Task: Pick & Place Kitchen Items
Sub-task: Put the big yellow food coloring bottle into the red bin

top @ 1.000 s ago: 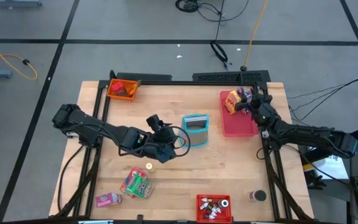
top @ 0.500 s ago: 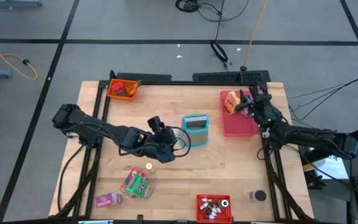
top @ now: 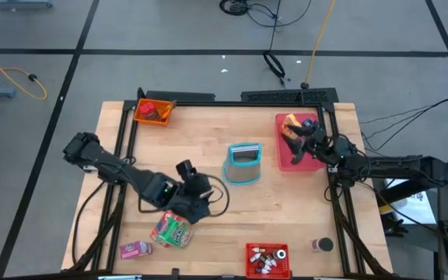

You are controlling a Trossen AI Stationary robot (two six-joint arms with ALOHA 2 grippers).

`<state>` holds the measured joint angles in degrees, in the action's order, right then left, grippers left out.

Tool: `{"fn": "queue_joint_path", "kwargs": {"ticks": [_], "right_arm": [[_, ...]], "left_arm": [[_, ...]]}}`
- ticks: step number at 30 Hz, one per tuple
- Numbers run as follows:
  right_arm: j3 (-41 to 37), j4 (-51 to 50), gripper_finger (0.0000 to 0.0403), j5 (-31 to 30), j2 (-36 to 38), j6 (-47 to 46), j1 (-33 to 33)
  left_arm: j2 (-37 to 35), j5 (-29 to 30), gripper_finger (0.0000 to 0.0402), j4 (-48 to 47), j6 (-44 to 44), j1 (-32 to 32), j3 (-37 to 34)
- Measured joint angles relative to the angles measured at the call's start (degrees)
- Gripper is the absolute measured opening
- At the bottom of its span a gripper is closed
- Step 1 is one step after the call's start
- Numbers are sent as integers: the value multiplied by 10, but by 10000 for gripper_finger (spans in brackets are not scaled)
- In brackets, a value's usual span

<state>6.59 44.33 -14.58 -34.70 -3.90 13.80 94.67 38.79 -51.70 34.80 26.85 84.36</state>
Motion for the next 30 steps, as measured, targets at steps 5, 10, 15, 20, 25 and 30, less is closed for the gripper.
{"fn": "queue_joint_path", "kwargs": {"ticks": [5,10,15,20,25,30], "right_arm": [[1,0,212,7,0,-9,-64],[2,6,212,14,0,-10,-124],[2,23,212,14,-3,-5,-180],[2,76,212,13,-21,26,-230],[3,93,212,12,-37,31,-260],[19,92,212,12,-64,34,-285]], "left_arm": [[0,-1,273,-63,92,34,0],[0,2,273,-123,200,65,0],[5,2,273,-127,257,87,-3],[6,-30,273,-98,321,93,-59],[7,-43,273,-33,345,104,-108],[7,-53,273,-6,368,105,-137]]}}
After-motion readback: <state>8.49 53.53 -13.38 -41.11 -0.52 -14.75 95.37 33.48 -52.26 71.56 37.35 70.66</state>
